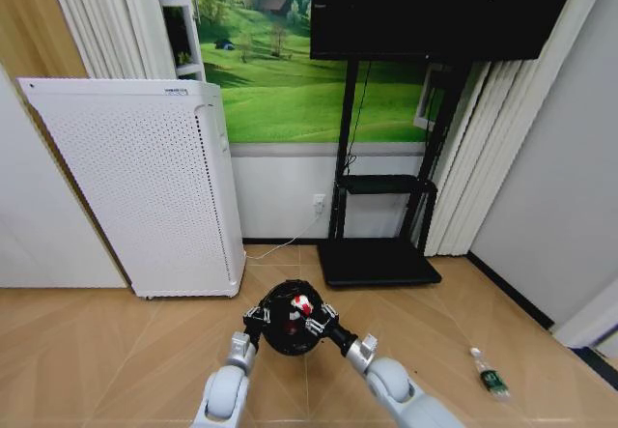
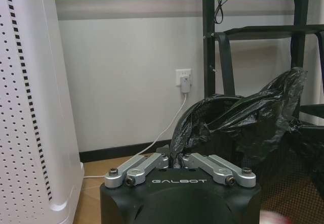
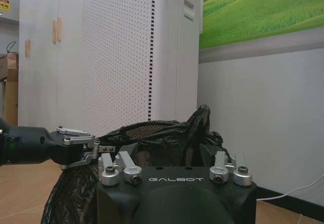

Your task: Pick up the trash bin and place the garbage on the floor into it.

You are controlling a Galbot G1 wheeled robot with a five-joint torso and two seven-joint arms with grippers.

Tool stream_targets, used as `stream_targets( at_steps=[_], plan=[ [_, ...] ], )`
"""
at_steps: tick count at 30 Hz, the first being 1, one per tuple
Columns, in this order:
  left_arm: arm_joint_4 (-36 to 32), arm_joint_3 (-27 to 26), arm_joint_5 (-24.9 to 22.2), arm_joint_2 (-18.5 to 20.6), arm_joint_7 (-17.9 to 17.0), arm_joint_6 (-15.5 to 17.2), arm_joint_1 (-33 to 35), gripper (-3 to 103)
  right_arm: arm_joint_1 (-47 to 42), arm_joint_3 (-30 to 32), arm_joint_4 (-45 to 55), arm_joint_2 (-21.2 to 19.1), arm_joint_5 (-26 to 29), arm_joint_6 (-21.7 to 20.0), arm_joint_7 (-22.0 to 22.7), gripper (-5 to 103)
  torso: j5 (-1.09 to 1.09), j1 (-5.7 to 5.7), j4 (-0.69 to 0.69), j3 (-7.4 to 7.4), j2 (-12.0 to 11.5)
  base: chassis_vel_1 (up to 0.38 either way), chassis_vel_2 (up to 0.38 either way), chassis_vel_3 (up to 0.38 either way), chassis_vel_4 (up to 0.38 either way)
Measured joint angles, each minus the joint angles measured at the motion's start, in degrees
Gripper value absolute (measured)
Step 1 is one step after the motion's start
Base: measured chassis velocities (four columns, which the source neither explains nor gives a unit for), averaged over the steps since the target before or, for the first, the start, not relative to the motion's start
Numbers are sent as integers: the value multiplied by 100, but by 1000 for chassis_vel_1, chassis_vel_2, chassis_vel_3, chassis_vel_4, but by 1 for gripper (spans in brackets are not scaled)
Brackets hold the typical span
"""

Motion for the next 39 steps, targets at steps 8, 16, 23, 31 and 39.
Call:
stream_targets(
  at_steps=[8,16,23,31,39],
  plan=[
    [-7,-24,2,-7,2,0,4,6,-108,123,125,-58,6,-39,18,99,0,0,1,0,0,0,0,0,0],
    [-202,-424,-235,144,11,7,27,6,-568,834,431,-399,273,-85,332,100,-1,0,-1,0,0,0,0,0,0],
    [-813,-1027,-608,389,9,107,281,6,-876,1752,448,-525,347,-388,806,100,0,0,2,0,0,0,0,0,0],
    [-1144,-1331,-855,593,-29,117,579,6,-1228,2682,493,-444,398,-1293,2090,100,0,1,1,0,0,0,0,0,0],
    [-1262,-1641,-979,639,-72,118,783,6,-1898,3712,755,-299,518,-1493,2161,100,0,1,0,0,-2,0,0,0,0]
  ],
)
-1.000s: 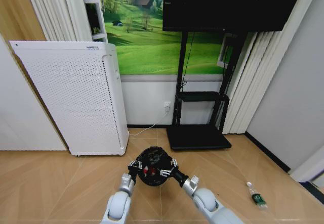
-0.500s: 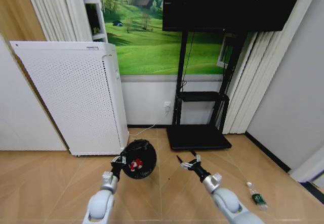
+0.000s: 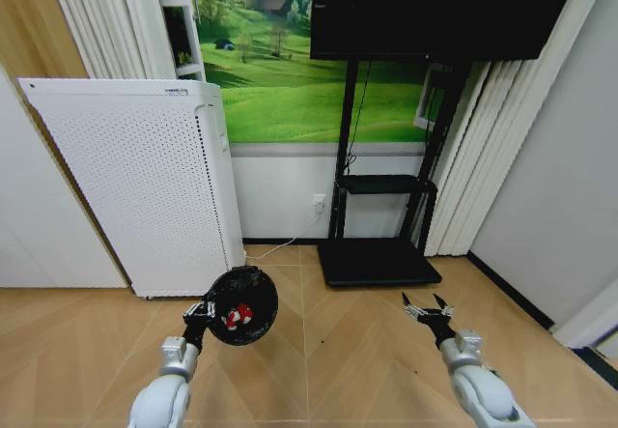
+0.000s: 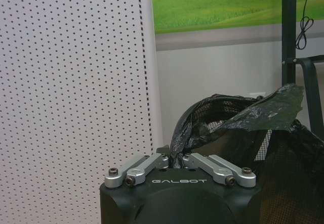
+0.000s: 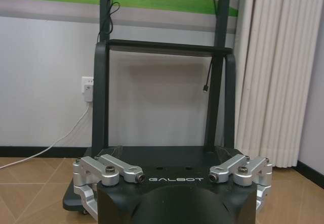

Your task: Pick up the trash bin and place the garbage on the floor into it.

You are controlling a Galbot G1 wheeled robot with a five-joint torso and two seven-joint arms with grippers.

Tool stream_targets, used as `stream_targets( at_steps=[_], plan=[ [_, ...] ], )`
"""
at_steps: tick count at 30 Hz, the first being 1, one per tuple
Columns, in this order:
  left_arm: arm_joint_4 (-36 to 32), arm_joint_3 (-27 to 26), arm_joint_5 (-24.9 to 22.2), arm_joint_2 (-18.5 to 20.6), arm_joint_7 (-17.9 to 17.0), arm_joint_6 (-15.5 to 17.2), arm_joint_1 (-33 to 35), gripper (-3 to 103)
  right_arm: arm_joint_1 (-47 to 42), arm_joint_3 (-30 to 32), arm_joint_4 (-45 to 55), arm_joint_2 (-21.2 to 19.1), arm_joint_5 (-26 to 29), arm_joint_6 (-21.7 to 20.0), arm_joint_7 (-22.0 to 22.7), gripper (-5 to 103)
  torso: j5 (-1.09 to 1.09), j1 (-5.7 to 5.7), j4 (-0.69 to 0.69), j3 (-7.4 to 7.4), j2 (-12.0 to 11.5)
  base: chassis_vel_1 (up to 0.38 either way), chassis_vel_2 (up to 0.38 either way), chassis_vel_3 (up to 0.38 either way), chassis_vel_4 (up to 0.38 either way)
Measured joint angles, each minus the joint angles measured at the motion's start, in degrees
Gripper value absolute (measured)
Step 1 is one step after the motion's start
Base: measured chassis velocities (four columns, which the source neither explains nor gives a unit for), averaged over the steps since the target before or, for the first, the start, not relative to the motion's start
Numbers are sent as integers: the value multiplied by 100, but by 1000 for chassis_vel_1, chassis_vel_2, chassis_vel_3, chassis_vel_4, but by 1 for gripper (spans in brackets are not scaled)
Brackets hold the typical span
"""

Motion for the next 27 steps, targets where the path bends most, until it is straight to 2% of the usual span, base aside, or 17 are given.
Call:
stream_targets(
  at_steps=[6,16,27],
  plan=[
    [-25,-90,-48,-42,-39,-1,73,6,-165,205,107,144,2,53,-2,100,0,0,0,0,0,0,0,0,0],
    [-55,-143,-94,-32,-53,-8,99,6,-47,88,76,133,33,-8,27,100,-1,0,2,1,0,-8,-10,9,10],
    [49,-132,-113,-19,-58,-1,-12,6,123,-161,-83,98,151,-10,26,100,0,0,0,1,0,-153,-147,144,171]
  ],
)
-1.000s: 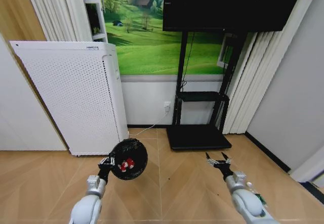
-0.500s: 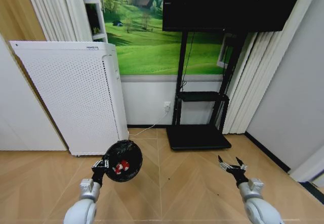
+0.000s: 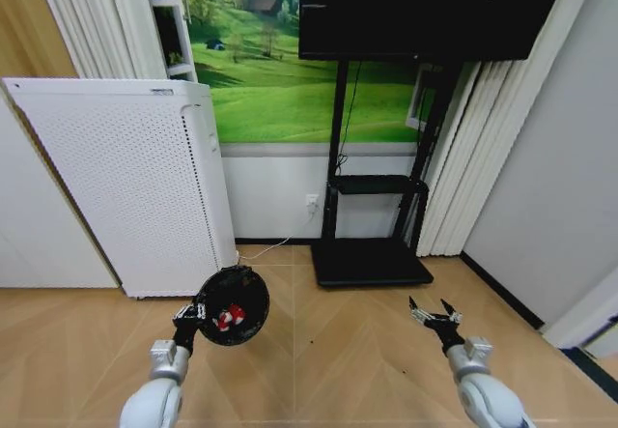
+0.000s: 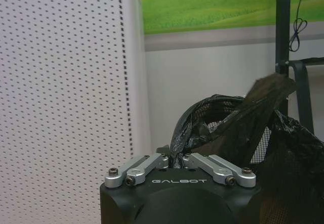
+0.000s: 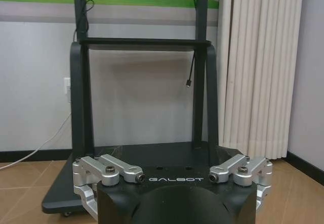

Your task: Pick up the trash bin and place the garbage on the floor into it.

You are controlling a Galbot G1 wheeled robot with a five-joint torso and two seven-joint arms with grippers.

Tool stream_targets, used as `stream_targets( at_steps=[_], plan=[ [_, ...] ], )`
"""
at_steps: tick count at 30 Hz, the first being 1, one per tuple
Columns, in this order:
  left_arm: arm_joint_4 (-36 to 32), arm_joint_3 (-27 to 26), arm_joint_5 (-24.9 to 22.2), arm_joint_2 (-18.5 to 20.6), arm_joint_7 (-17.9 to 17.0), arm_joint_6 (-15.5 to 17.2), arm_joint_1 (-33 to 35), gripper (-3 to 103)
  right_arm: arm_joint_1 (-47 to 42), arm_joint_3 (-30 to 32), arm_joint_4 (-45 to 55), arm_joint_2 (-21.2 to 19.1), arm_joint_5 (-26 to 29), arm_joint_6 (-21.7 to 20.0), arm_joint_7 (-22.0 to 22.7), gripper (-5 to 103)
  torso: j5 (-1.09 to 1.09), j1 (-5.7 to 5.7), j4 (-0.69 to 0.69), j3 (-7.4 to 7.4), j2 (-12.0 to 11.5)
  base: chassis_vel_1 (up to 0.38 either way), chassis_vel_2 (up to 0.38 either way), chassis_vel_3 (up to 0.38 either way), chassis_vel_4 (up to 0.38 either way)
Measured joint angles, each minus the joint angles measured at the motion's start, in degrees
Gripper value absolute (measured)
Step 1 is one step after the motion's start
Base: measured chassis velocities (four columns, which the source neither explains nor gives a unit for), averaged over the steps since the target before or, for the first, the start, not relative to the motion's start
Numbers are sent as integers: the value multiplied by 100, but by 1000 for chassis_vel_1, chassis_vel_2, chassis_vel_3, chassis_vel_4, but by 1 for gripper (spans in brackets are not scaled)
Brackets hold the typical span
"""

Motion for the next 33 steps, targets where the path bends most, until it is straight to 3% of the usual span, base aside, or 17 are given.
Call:
stream_targets(
  at_steps=[12,19,20,22,24,33],
  plan=[
    [126,37,18,-45,2,12,-88,6,155,-183,-200,-52,28,-24,-10,100,5,-1,2,-1,1,-288,-291,289,288],
    [134,39,33,-60,7,11,-84,6,225,-289,-300,-17,-17,135,16,100,-5,0,-2,1,2,-346,-348,364,360],
    [133,40,41,-63,7,11,-79,6,226,-327,-301,-29,-55,126,17,100,6,0,1,0,2,-272,-295,323,258],
    [133,42,46,-67,8,4,-79,6,226,-358,-306,-50,-95,94,17,100,6,0,-4,0,1,-272,-258,218,258],
    [140,57,58,-77,9,4,-73,6,243,-480,-355,-114,-130,-25,30,100,-2,0,1,0,2,-90,-199,189,86],
    [242,103,124,-48,-2,-15,-62,6,336,-1210,-901,-298,80,-428,-18,100,0,0,3,-1,2,32,36,-10,-22]
  ],
)
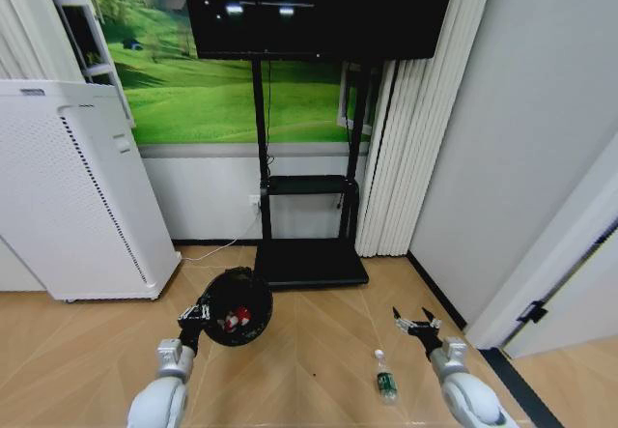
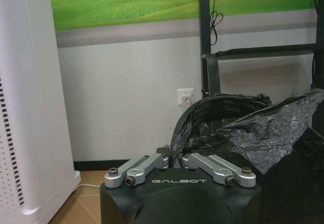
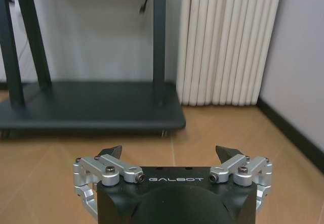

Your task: Pick up the trash bin and place the garbage on the floor into it.

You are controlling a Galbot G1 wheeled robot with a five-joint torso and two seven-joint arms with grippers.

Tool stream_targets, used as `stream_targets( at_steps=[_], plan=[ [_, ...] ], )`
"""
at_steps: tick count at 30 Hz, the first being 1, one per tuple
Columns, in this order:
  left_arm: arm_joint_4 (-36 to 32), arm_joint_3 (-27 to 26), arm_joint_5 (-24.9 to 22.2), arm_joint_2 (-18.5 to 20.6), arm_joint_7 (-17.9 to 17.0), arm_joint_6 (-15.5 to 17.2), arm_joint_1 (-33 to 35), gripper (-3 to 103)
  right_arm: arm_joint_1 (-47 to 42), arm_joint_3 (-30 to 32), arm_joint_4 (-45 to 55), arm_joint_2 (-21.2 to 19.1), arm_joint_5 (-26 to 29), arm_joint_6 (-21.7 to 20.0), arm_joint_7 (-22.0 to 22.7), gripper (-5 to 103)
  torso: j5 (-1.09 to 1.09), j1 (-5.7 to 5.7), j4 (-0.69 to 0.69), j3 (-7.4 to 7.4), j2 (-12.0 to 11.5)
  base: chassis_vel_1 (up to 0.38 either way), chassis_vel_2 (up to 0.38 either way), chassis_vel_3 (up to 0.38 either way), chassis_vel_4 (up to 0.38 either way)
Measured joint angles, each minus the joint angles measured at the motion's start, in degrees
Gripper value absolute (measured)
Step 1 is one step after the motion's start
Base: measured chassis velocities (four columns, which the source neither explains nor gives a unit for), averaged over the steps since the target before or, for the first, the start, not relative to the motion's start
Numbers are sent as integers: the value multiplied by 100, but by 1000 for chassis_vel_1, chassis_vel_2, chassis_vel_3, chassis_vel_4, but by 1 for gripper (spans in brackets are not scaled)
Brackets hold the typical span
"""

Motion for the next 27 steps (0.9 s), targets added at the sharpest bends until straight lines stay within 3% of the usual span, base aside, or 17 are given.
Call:
stream_targets(
  at_steps=[6,12,27],
  plan=[
    [156,155,39,74,-10,-17,-75,6,2,-265,-681,0,35,-229,198,100,0,0,-6,0,0,15,22,-11,-12],
    [329,317,157,25,29,-147,-1,6,117,-545,-1137,6,247,-574,333,100,0,0,-2,0,0,-4,-9,2,1],
    [568,331,182,24,32,-194,-126,6,454,-1361,-1826,73,14,-495,176,100,1,0,-3,0,-1,0,0,0,0]
  ],
)
